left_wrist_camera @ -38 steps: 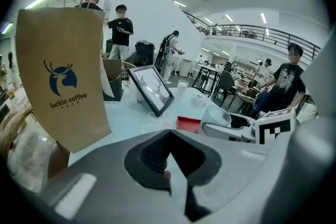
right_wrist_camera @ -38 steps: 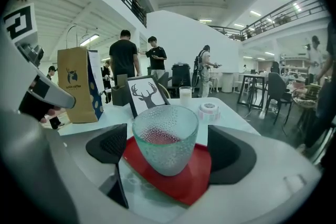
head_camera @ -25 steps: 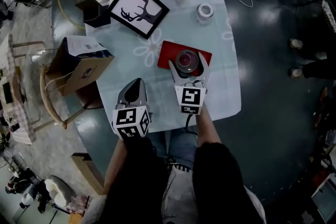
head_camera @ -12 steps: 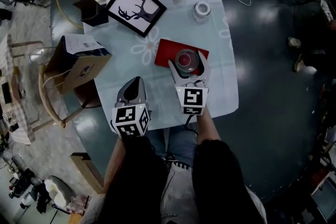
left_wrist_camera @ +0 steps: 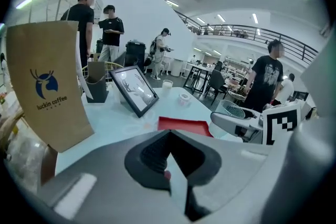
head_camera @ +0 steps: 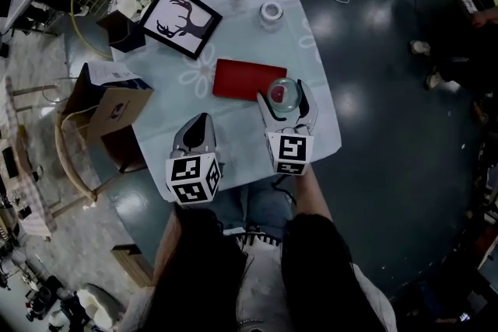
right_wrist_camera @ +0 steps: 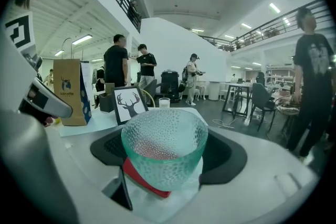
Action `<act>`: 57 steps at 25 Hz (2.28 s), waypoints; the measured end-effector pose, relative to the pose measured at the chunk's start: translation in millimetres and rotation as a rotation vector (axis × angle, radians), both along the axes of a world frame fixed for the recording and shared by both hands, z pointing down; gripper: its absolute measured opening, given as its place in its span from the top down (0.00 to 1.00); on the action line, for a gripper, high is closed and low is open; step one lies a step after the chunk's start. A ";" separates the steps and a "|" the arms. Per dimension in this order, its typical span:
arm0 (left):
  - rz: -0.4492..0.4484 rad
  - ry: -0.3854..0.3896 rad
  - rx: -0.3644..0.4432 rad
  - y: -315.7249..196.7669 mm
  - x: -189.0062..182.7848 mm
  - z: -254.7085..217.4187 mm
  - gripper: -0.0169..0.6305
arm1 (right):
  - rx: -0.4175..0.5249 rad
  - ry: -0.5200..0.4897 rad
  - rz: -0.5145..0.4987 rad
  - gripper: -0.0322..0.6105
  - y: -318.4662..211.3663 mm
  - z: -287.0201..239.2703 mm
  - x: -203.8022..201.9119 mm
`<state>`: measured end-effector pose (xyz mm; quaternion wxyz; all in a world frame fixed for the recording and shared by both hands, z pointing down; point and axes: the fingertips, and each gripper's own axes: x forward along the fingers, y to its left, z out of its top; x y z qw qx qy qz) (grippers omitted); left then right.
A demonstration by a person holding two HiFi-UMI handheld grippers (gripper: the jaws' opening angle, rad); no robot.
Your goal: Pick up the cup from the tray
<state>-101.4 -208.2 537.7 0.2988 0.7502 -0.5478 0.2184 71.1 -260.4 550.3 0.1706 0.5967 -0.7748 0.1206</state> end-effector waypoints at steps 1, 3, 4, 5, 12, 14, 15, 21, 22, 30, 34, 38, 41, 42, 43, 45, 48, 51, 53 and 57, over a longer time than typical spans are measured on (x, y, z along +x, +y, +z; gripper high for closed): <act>0.010 0.003 0.003 1.3 4.2 -1.5 0.97 | 0.002 0.006 0.016 0.30 3.8 -1.0 8.4; 0.029 0.008 0.008 3.9 12.4 -4.4 0.97 | 0.007 0.020 0.042 0.30 11.5 -3.2 24.2; 0.037 0.009 0.010 5.0 15.9 -6.3 0.97 | 0.007 0.022 0.055 0.30 15.2 -4.7 31.0; 0.046 0.008 0.012 6.3 19.4 -8.3 0.97 | 0.005 0.021 0.071 0.30 18.9 -6.2 37.4; 0.147 -0.006 0.005 20.8 50.9 -6.1 0.97 | -0.008 0.015 0.135 0.30 41.0 -3.1 64.9; 0.155 -0.005 0.008 22.6 56.3 -4.4 0.97 | -0.017 0.016 0.139 0.30 46.4 3.5 68.0; 0.160 -0.006 0.008 23.6 58.5 -3.3 0.97 | -0.022 0.016 0.143 0.30 49.2 7.9 70.1; 0.145 0.032 -0.016 26.2 64.4 -3.3 0.97 | -0.041 0.028 0.161 0.30 60.8 32.6 78.7; 0.146 0.023 -0.013 26.8 64.0 -3.4 0.97 | -0.044 0.028 0.162 0.30 62.0 35.9 79.3; 0.152 -0.035 0.026 31.9 58.7 -3.8 0.97 | -0.014 0.040 0.167 0.29 68.3 46.1 80.3; 0.171 -0.054 0.041 36.7 58.5 -4.5 0.97 | -0.007 0.005 0.163 0.21 71.4 40.1 80.0; 0.168 -0.047 0.032 38.4 58.6 -6.1 0.97 | 0.004 -0.021 0.176 0.21 77.5 27.7 80.0; 0.168 -0.035 0.036 39.0 59.0 -9.0 0.97 | 0.033 -0.068 0.194 0.21 84.4 10.5 80.7; 0.163 -0.031 0.039 39.0 57.5 -10.9 0.97 | 0.046 -0.066 0.190 0.21 85.6 3.2 78.8; 0.159 -0.027 0.043 39.1 55.8 -13.5 0.97 | 0.059 -0.060 0.179 0.21 86.5 -4.9 75.7; 0.155 -0.018 0.052 40.8 53.2 -20.2 0.97 | 0.082 -0.063 0.163 0.21 89.5 -22.5 69.7; 0.155 0.003 0.074 45.7 50.0 -30.6 0.97 | 0.096 -0.122 0.162 0.21 96.2 -47.6 63.7; 0.161 0.028 0.097 49.4 47.4 -41.2 0.97 | 0.086 -0.139 0.153 0.23 102.3 -60.6 55.9; 0.159 0.033 0.106 53.7 43.9 -46.4 0.97 | 0.070 -0.121 0.137 0.23 110.3 -63.0 48.6; 0.140 0.054 0.142 59.8 35.3 -61.4 0.97 | 0.067 -0.113 0.109 0.24 122.7 -76.4 36.0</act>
